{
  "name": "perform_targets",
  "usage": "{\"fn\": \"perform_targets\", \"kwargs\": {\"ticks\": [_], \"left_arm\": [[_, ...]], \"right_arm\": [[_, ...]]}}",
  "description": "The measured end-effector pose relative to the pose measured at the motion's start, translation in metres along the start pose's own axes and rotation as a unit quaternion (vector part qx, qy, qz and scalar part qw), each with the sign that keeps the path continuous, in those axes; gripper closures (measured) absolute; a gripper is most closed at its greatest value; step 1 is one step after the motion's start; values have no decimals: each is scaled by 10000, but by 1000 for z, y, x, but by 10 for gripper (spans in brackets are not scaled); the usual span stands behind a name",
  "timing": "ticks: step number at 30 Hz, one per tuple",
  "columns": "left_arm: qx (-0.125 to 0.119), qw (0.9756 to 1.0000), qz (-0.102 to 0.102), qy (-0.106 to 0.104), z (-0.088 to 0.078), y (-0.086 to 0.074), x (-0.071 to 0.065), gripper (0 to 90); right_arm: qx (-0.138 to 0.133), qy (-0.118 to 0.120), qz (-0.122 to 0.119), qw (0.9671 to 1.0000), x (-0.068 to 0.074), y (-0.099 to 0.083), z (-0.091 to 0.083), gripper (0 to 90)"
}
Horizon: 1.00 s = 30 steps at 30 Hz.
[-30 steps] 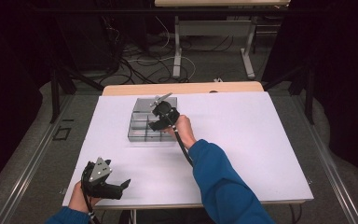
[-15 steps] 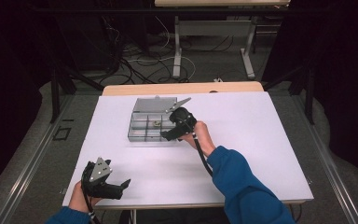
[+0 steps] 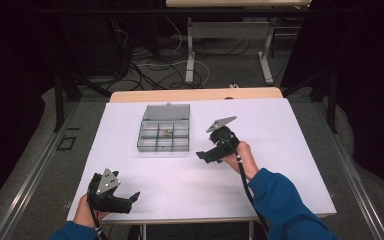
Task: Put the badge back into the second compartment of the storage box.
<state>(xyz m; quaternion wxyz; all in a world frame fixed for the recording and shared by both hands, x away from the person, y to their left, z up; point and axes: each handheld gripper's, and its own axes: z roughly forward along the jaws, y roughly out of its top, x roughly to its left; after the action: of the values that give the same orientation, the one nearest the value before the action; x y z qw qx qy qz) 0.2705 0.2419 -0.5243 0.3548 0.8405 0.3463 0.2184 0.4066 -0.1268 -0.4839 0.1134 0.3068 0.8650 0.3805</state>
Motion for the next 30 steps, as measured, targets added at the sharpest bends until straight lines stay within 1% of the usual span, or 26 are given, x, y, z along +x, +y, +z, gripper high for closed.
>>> {"fn": "perform_targets", "kwargs": {"ticks": [1,4,5,6,8,9,10,11,12,13,14,15,18,19,20,22,23,24,25,26,28,30], "left_arm": [[11,10000,-10,-14,0,0,0,10],[13,10000,6,2,0,0,0,10],[16,10000,-5,-12,0,0,0,9],[16,10000,-12,-11,0,0,0,10],[8,10000,-41,-8,1,0,-1,10],[9,10000,-40,-8,1,0,-1,10],[7,10000,-41,-6,1,0,-1,10],[23,10000,-39,-11,1,0,-1,10],[6,10000,-44,-3,1,0,-1,10],[8,10000,-41,-4,1,0,-1,10],[23,10000,-11,5,0,0,0,10],[14,10000,-11,15,0,0,0,9],[32,10000,-19,11,0,0,0,10],[22,10000,6,24,0,0,0,10],[17,10000,-17,8,0,0,0,9],[15,10000,4,23,0,0,0,9],[16,10000,-6,3,0,0,0,9],[14,10000,-32,0,0,0,-1,9],[12,10000,3,41,0,0,0,10],[9,10000,-12,25,0,0,-1,9],[16,10000,-37,17,0,0,-1,10],[13,10000,-25,16,1,0,-1,10]], "right_arm": [[28,3,24,10000,-2,-4,-5,126],[-25,-43,76,10000,-6,-15,-18,117],[16,-50,121,9999,-7,-19,-23,114],[-10,-50,118,9999,-8,-23,-26,105],[-65,-128,175,9997,-8,-30,-31,85],[27,-114,176,9998,-8,-33,-35,85],[13,-140,152,9998,-8,-36,-37,84],[-23,-158,181,9997,-8,-40,-39,82],[-11,-155,178,9997,-8,-43,-42,81],[-7,-164,224,9996,-8,-45,-44,80],[-103,-169,219,9996,-8,-49,-46,79],[-10,-184,239,9995,-8,-51,-49,78],[-96,-202,288,9993,-7,-59,-56,76],[-91,-226,288,9993,-7,-62,-58,75],[-90,-238,285,9993,-7,-65,-60,73],[56,-200,321,9993,-6,-72,-64,64],[-29,-225,335,9992,-6,-76,-64,63],[-17,-244,327,9992,-6,-80,-65,61],[20,-241,323,9992,-5,-83,-67,60],[35,-252,313,9992,-5,-87,-68,59],[20,-236,386,9990,-4,-94,-69,55],[41,-232,392,9990,-3,-101,-72,51]]}}
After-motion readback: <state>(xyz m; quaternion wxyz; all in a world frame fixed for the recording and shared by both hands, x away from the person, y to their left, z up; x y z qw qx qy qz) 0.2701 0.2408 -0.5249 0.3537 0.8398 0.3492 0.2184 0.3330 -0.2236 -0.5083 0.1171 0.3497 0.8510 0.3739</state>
